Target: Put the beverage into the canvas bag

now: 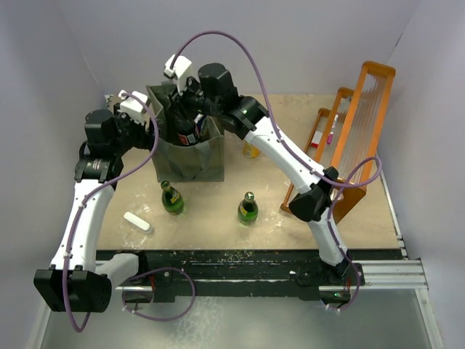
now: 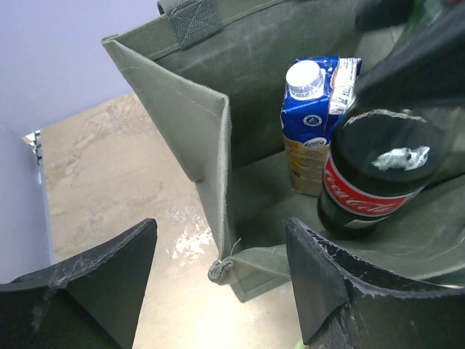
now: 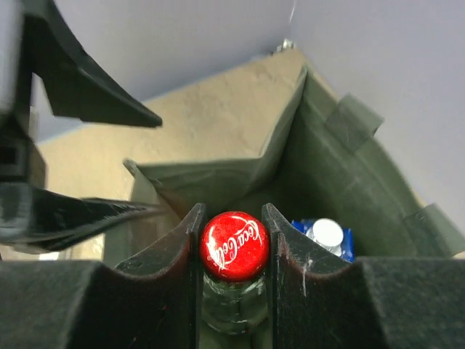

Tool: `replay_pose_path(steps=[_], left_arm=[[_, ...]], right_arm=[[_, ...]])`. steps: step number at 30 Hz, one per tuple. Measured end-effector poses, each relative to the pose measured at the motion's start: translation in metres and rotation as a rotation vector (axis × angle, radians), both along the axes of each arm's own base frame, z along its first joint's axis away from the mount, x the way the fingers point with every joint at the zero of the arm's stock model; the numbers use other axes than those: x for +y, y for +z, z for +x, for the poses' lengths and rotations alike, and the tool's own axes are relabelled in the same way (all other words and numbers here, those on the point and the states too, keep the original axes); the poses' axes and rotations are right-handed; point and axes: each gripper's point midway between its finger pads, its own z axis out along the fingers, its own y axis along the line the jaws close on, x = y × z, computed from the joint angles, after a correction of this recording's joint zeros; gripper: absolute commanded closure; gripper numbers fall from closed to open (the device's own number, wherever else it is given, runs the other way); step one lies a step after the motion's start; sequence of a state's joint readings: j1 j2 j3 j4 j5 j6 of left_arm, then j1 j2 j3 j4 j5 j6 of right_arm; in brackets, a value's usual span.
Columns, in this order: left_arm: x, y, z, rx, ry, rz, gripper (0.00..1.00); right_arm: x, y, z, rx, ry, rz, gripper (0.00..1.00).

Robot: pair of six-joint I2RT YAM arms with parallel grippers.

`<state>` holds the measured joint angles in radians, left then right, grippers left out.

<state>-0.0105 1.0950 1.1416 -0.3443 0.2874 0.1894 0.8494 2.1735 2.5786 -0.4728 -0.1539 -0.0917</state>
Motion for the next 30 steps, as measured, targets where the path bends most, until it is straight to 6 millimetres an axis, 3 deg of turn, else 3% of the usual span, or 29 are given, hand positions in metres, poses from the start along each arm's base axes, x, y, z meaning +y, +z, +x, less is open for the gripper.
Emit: replay_pose_path(steps=[7, 10, 22, 30], left_arm=[[-0.002, -0.005, -0.002, -0.007, 0.002, -0.036, 0.29], [-0.003, -0.005, -0.003, -0.011, 0.000, -0.043, 0.30], [-0.004, -0.003, -0.002, -0.022, -0.003, -0.050, 0.30], [-0.007, -0.007, -0.003, -0.029, -0.020, -0.055, 0.31]], right_arm=[[-0.014, -0.072, 0.014, 0.102, -0.025, -0.133, 1.00], [-0.024, -0.085, 0.014, 0.120, -0.032, -0.167, 1.00], [-0.054, -0.065, -0.002, 0.076, -0.032, -0.175, 1.00], [-0.061, -0.087, 0.001, 0.095, -0.036, -0.202, 1.00]])
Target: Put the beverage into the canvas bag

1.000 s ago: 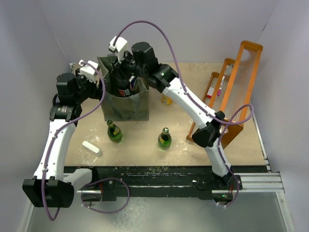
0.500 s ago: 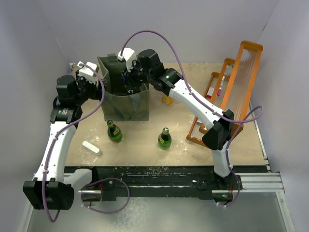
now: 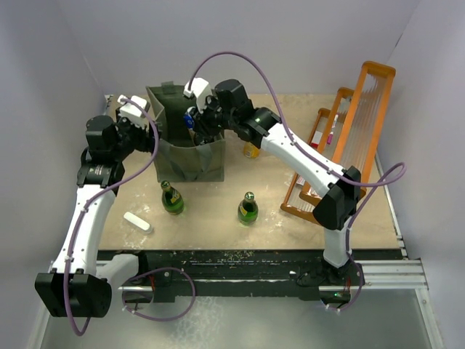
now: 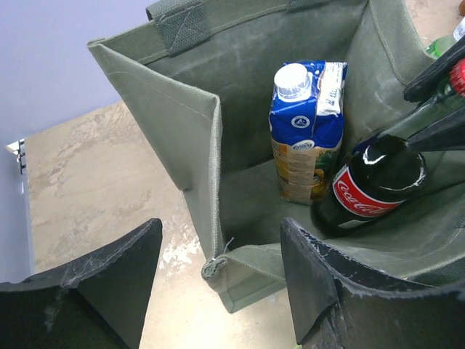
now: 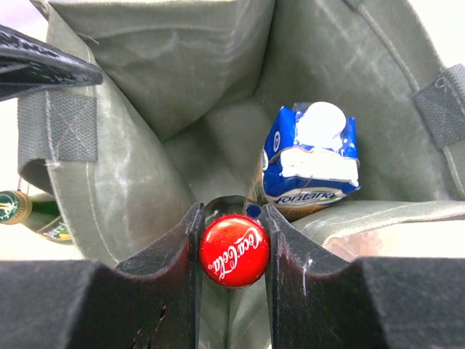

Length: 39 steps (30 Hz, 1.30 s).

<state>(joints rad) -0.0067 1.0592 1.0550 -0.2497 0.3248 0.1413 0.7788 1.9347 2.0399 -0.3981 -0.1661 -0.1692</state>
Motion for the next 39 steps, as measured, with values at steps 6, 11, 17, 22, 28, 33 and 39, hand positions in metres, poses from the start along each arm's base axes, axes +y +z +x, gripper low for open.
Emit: replay_pose_path(steps=[6, 11, 17, 22, 28, 33, 39], left_arm=[[-0.001, -0.001, -0.003, -0.002, -0.005, -0.001, 0.40], [-0.001, -0.002, -0.003, 0.000, -0.004, -0.002, 0.48], [-0.001, -0.003, -0.004, -0.005, -0.005, -0.002, 0.60], [0.000, -0.004, -0.006, -0.005, -0.003, -0.004, 0.77], [-0.002, -0.004, -0.006, -0.008, -0.013, -0.009, 1.00], [-0.003, -0.004, -0.007, -0.007, -0.020, -0.014, 1.00], [-0.004, -0.003, -0.008, -0.007, -0.026, -0.017, 1.00]], right_arm=[[-0.004, -0.021, 0.002, 0.015, -0.015, -0.042, 1.00], [-0.006, -0.025, 0.004, 0.009, -0.032, -0.061, 1.00], [-0.008, -0.025, 0.005, -0.006, -0.049, -0.076, 1.00], [-0.012, -0.028, 0.006, -0.007, -0.066, -0.098, 1.00], [-0.021, -0.028, 0.008, 0.001, -0.087, -0.121, 1.00], [-0.025, -0.031, 0.010, 0.008, -0.097, -0.135, 1.00], [-0.030, -0.033, 0.012, 0.012, -0.109, -0.145, 1.00]])
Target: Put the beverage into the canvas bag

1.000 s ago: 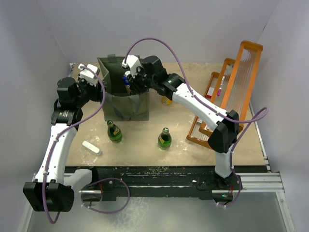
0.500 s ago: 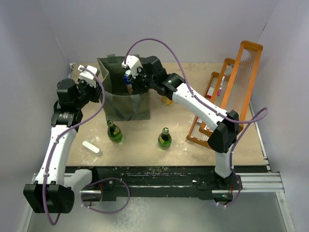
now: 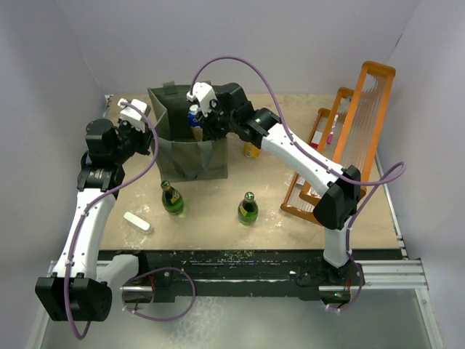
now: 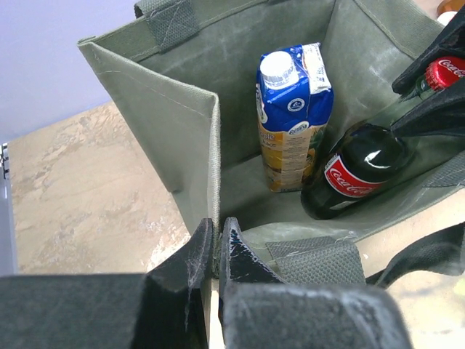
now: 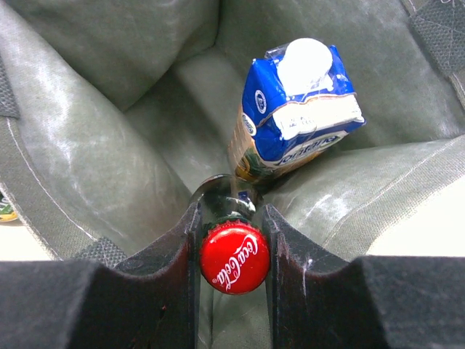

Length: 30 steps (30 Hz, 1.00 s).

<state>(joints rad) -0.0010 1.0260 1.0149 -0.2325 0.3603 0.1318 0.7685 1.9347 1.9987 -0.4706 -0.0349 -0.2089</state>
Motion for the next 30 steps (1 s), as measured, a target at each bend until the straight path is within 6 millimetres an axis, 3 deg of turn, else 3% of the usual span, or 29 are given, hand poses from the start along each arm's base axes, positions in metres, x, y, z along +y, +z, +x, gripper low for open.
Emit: replay_pose_path(steps=[20, 30], left_arm=[[-0.007, -0.002, -0.007, 0.016, -0.044, -0.032, 1.00], [-0.015, 0.000, -0.011, 0.005, -0.105, -0.049, 1.00]], right_arm=[[-0.017, -0.006, 0.013, 0.016, -0.033, -0.007, 1.00], [-0.019, -0.008, 0.013, 0.039, -0.009, 0.009, 0.71]])
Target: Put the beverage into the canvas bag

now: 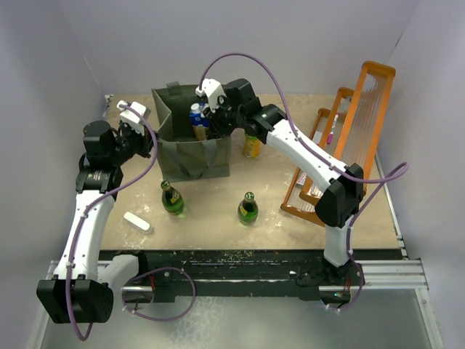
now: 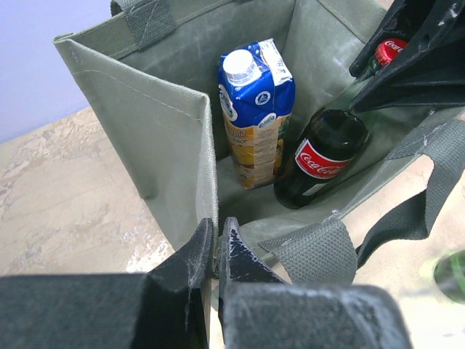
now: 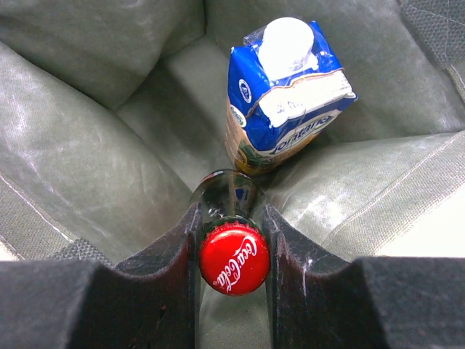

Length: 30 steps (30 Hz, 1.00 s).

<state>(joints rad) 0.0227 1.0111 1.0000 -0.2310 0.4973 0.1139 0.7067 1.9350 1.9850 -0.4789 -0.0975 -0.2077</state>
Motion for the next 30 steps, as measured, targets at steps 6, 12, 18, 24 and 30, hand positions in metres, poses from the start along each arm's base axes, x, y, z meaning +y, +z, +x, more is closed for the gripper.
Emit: replay_pose_path(steps=[6, 12, 18, 24, 30], left_arm=[[-0.003, 0.001, -0.001, -0.004, -0.019, -0.006, 1.00], [-0.002, 0.002, 0.000, -0.008, -0.019, -0.007, 1.00], [-0.001, 0.000, 0.001, -0.015, -0.018, -0.006, 1.00], [-0.001, 0.001, 0.001, -0.019, -0.018, -0.007, 1.00], [-0.002, 0.000, 0.002, -0.013, -0.017, -0.015, 0.97]], right_arm=[[0.000, 0.001, 0.002, 0.004, 0.009, 0.003, 0.56], [-0.008, 0.032, 0.023, -0.078, -0.020, 0.028, 0.44], [-0.009, 0.067, 0.029, -0.135, -0.028, 0.089, 0.32], [-0.003, 0.068, 0.023, -0.110, 0.006, 0.114, 0.28], [-0.007, 0.073, 0.008, -0.094, 0.027, 0.137, 0.26]])
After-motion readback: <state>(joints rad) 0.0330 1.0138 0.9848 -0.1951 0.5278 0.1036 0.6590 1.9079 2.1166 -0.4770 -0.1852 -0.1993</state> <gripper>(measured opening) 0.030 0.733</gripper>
